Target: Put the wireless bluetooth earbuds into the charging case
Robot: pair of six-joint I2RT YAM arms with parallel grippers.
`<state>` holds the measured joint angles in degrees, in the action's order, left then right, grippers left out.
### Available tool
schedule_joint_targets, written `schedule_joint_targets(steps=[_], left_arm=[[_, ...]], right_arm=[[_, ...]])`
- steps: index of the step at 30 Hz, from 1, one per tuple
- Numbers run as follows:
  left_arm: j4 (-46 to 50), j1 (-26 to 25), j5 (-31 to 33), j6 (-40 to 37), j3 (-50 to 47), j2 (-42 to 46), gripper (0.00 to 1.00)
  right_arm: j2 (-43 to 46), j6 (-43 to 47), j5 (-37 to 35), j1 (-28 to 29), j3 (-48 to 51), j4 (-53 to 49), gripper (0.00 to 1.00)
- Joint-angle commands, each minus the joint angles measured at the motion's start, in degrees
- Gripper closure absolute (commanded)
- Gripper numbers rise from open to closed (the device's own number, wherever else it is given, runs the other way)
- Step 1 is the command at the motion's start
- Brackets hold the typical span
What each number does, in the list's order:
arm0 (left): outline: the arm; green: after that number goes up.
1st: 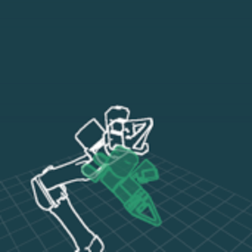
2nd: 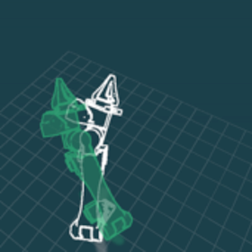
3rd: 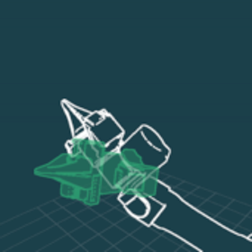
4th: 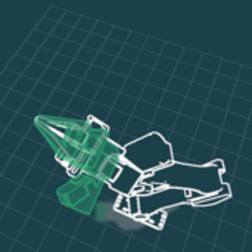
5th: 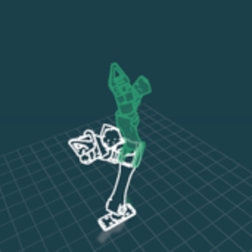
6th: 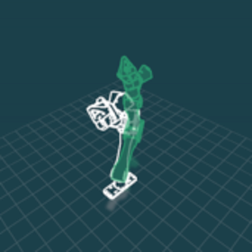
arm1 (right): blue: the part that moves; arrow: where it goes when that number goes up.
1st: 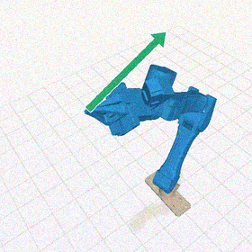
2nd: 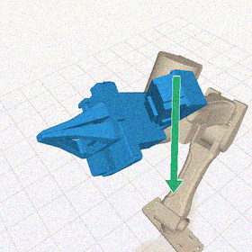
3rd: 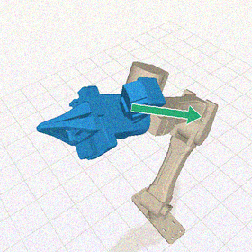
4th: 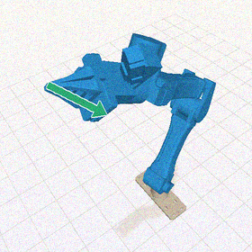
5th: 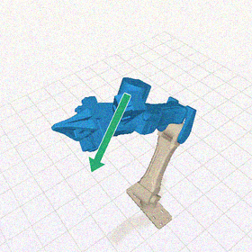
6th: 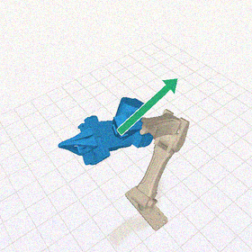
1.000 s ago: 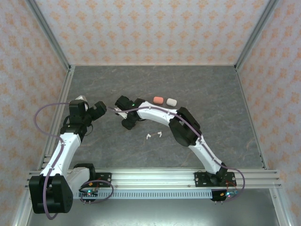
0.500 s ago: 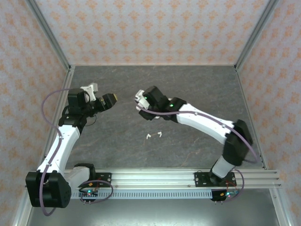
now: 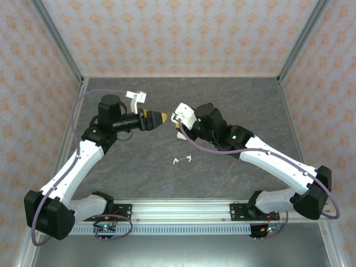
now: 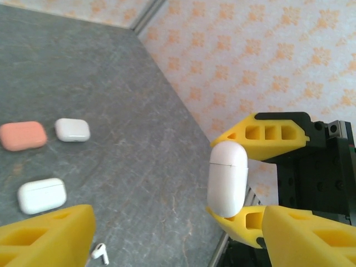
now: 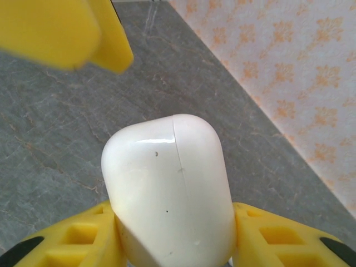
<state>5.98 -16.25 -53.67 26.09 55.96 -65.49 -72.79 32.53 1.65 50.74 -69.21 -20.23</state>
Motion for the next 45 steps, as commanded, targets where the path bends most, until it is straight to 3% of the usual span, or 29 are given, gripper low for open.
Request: schedule_joint_targets(steps=[1,7,12,30,35,41,45], left_arm=[[-3.2,-2.18,-1.92,0.44,2.97,-1.61,0.22],[-2.99,-5.55,-2.41,-0.33,5.13,-4.15,0.26],[-0.48,-7.78,-3.24,-2.35,7.5,-6.3,0.42],[3.12,-9.76,-7.22,-7.54,8.52,-7.0,0.8],[1.8,-9.76,-3.78,-8.42,7.35,-5.44,0.85],[-4.69,-9.76,3.88,-9.3,2.81,-1.5,0.96],[-11.76,-9.83,7.59,-9.48,-1.45,1.78,0.99]], right_arm=[[1.33,2.09,-1.21,0.32,1.26,2.29,0.56],[1.35,2.23,-0.94,0.32,1.53,3.04,0.56],[1.33,2.27,-1.15,0.33,1.64,3.52,0.56],[1.47,0.76,-0.41,0.32,2.09,4.53,0.54],[2.78,-2.91,2.8,-0.83,1.42,1.9,0.34],[9.2,-9.4,10.82,-4.03,4.52,0.98,0.0],[13.48,-16.34,18.63,-7.56,7.32,2.77,0.01]])
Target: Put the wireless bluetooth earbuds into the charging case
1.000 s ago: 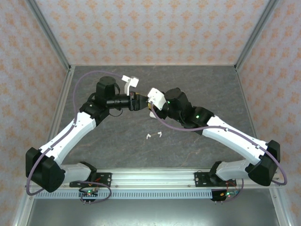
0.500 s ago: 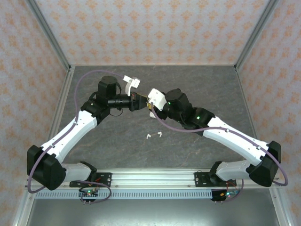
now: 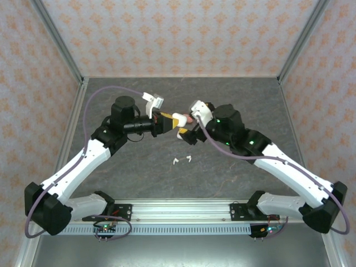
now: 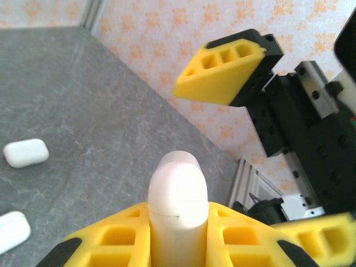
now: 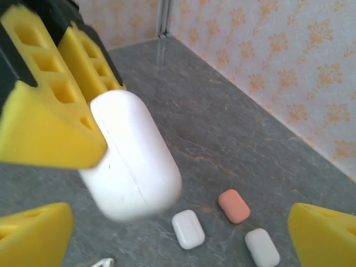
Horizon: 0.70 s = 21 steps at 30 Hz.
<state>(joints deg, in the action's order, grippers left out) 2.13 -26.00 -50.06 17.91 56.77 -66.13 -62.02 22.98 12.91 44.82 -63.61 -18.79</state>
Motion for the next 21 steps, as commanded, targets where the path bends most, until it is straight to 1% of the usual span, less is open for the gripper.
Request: schedule_joint_targets(steps=[1,3,6,8,10,14,17,21], left_arm=[[-9.39,-0.09,4.62,-1.3,-3.15,3.1,0.99],[-13.29,-0.12,5.9,-1.02,-5.37,4.88,1.0],[-19.23,-0.69,7.94,-0.47,-8.95,7.45,1.0],[-22.47,-1.23,9.27,-0.33,-11.19,8.98,1.0],[-25.1,-1.72,10.06,-0.48,-12.99,10.14,1.0],[-26.75,-2.77,10.34,-1.82,-14.7,11.52,1.0],[-26.72,-3.45,10.25,-2.85,-14.92,11.8,1.0],[-26.67,-3.71,10.08,-3.23,-15.0,11.64,1.0]], right_arm=[[3.53,-8.61,9.31,-2.57,2.43,2.04,0.01],[5.43,-13.39,13.48,-4.72,4.43,4.94,0.01],[7.23,-19.96,17.68,-7.03,7.09,10.25,0.01],[7.39,-24.47,19.03,-7.77,8.42,13.98,0.01],[6.92,-27.07,20.2,-7.99,9.18,17.0,0.01],[5.23,-29.2,20.69,-8.08,8.5,19.5,0.01],[3.14,-29.12,21.23,-8.03,6.59,18.91,0.01],[0.32,-28.47,21.14,-8.05,4.08,17.57,0.06]])
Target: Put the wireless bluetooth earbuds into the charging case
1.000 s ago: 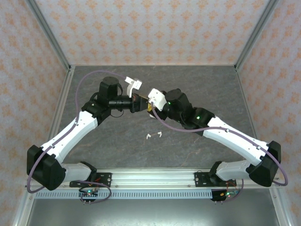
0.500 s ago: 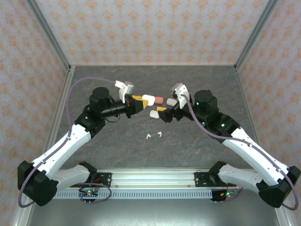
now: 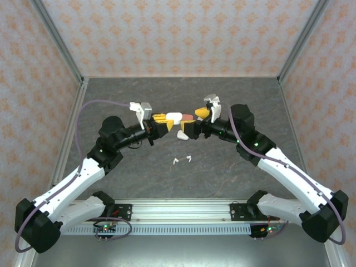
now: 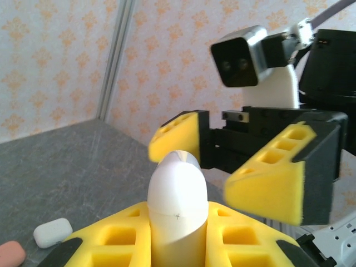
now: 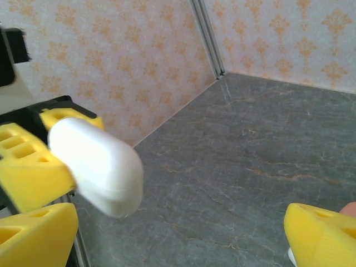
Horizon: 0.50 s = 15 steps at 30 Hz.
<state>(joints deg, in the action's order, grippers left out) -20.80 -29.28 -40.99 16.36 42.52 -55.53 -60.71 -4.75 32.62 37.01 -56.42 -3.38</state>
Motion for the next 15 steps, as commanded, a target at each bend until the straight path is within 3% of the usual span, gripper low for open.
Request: schedule_joint_targets(steps=[1,7,15], left_arm=[[-3.8,-0.43,0.92,-1.68,-0.69,1.04,1.0],[-2.44,-0.61,0.39,-2.73,-0.46,1.03,1.0],[-0.32,-0.87,0.04,-4.36,-0.05,0.86,1.0]], right_arm=[[-1.36,-0.64,1.16,-0.23,-3.44,2.21,0.07],[-3.23,-0.05,-0.73,-0.27,-4.99,1.9,0.14],[-4.39,0.44,-0.71,-1.48,-6.78,1.3,0.15]])
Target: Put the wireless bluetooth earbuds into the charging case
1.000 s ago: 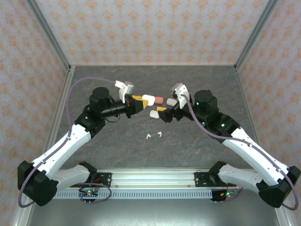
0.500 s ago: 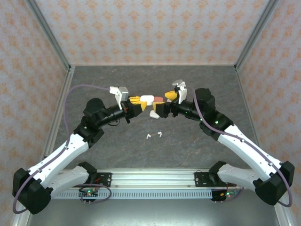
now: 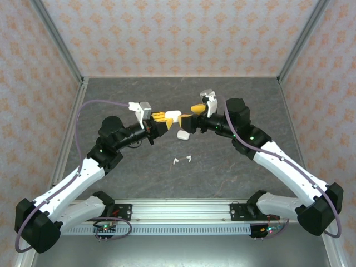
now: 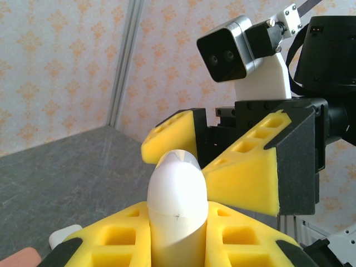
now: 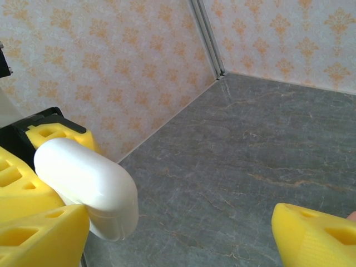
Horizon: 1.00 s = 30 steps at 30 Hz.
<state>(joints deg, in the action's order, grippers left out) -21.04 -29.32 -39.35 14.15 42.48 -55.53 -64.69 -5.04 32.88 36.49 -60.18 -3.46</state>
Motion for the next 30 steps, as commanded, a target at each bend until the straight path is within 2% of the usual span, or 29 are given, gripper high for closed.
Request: schedule_joint_targets(steps=[1,12,16,21,25,30], left_arm=[[0.21,-0.98,-1.6,-2.33,0.09,0.86,1.0],[2.79,-1.0,-0.67,-3.94,0.56,0.77,1.0],[4.57,-1.01,1.17,-5.02,0.75,0.88,1.0],[10.35,-1.01,5.74,-8.33,0.77,2.38,1.0],[15.22,-1.0,9.53,-10.17,-0.78,5.24,1.0],[20.92,-1.02,11.27,-10.44,-2.47,8.76,1.0]], right_arm=[[-0.65,0.98,-0.98,-1.13,-3.46,0.83,0.15],[-2.31,2.71,1.64,-2.29,-6.87,-2.34,0.16],[0.08,3.15,0.58,-2.63,-6.31,-3.62,0.16],[1.06,2.39,-2.35,-2.91,-6.48,-11.18,0.17],[-0.27,0.13,-3.75,-2.89,-5.68,-17.9,0.23],[-3.87,-4.34,-1.92,-2.6,-1.16,-19.19,0.32]])
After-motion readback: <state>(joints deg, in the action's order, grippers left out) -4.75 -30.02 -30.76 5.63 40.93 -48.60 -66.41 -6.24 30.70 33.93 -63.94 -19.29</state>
